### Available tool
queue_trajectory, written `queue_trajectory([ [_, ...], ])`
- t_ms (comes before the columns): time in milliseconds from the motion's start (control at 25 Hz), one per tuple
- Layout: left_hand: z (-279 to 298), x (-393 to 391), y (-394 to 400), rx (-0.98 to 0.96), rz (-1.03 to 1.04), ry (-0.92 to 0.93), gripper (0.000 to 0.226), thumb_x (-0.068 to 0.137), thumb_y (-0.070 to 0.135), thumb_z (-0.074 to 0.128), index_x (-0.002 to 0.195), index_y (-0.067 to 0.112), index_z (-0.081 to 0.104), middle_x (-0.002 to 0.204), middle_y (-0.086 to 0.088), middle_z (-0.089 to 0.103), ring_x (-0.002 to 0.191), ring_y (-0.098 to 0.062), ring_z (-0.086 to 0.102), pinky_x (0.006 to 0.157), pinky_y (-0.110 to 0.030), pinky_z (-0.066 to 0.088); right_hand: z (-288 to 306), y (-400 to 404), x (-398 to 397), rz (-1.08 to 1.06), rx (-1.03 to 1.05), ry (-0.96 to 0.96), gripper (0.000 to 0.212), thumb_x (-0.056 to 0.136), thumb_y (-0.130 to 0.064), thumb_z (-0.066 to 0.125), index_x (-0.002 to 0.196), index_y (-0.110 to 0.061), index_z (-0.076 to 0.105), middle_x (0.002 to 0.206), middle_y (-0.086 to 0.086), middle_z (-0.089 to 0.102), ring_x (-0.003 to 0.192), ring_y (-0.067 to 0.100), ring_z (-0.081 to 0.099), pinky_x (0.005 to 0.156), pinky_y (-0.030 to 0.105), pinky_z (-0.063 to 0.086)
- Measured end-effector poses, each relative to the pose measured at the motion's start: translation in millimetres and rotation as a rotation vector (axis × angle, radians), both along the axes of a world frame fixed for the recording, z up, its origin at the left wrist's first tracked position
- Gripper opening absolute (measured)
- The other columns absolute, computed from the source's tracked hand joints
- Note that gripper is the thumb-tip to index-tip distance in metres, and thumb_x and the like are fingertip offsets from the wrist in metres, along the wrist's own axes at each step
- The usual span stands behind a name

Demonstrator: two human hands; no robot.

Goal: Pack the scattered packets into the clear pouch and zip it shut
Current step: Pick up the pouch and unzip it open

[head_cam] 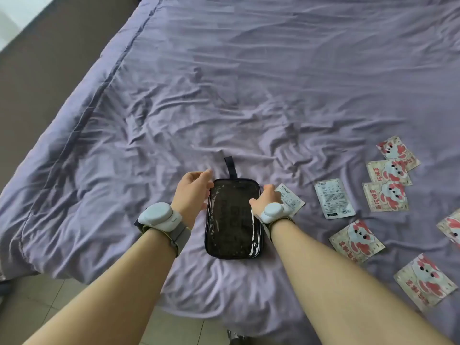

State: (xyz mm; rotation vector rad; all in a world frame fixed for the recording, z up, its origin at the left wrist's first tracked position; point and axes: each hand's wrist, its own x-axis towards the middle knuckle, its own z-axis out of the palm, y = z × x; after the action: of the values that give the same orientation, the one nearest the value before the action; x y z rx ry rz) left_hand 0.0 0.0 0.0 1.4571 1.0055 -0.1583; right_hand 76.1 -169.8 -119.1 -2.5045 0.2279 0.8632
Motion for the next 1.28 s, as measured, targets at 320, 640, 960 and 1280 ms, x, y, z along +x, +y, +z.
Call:
queue_trajectory([
  [320, 8, 7, -4, 0.061, -0.031, 0.000, 0.042, 0.103, 0.041, 0.065, 0.135, 0.014, 0.059, 0.116, -0.005, 0.069, 0.087, -0.016, 0.060, 0.066, -0.029, 0.048, 2, -20, 2, 0.098, 0.067, 0.089, 0.020, 0.082, -0.034, 0.059, 0.075, -0.017, 0.068, 0.079, 0.003, 0.068, 0.081, 0.035, 0.060, 0.084, 0.033, 0.052],
  [640, 9, 12, -5, 0.109, -0.075, 0.024, 0.041, 0.102, 0.038, 0.068, 0.134, 0.015, 0.060, 0.107, 0.000, 0.069, 0.081, -0.010, 0.059, 0.067, -0.027, 0.048, 2, -15, -16, 0.184, 0.179, 0.147, 0.035, 0.088, -0.042, 0.061, 0.110, -0.015, 0.067, 0.105, 0.003, 0.073, 0.100, 0.030, 0.068, 0.094, 0.037, 0.053],
  [960, 102, 80, -19, 0.401, -0.369, -0.206, 0.071, 0.083, 0.019, 0.062, 0.151, 0.037, 0.054, 0.150, -0.010, 0.060, 0.128, -0.031, 0.062, 0.101, -0.039, 0.053, 201, -23, 57, 0.377, 0.453, -0.355, 0.011, 0.085, -0.031, 0.066, 0.092, -0.023, 0.065, 0.080, -0.009, 0.068, 0.074, 0.012, 0.063, 0.063, 0.031, 0.047],
  [1280, 251, 148, -58, 0.594, -0.421, -0.550, 0.018, 0.104, 0.012, 0.055, 0.113, 0.020, 0.069, 0.100, -0.001, 0.076, 0.095, -0.016, 0.075, 0.088, -0.035, 0.061, 377, -85, 89, 0.508, 0.474, -0.511, 0.022, 0.091, -0.036, 0.068, 0.084, -0.015, 0.065, 0.074, -0.002, 0.068, 0.063, 0.014, 0.064, 0.059, 0.029, 0.050],
])
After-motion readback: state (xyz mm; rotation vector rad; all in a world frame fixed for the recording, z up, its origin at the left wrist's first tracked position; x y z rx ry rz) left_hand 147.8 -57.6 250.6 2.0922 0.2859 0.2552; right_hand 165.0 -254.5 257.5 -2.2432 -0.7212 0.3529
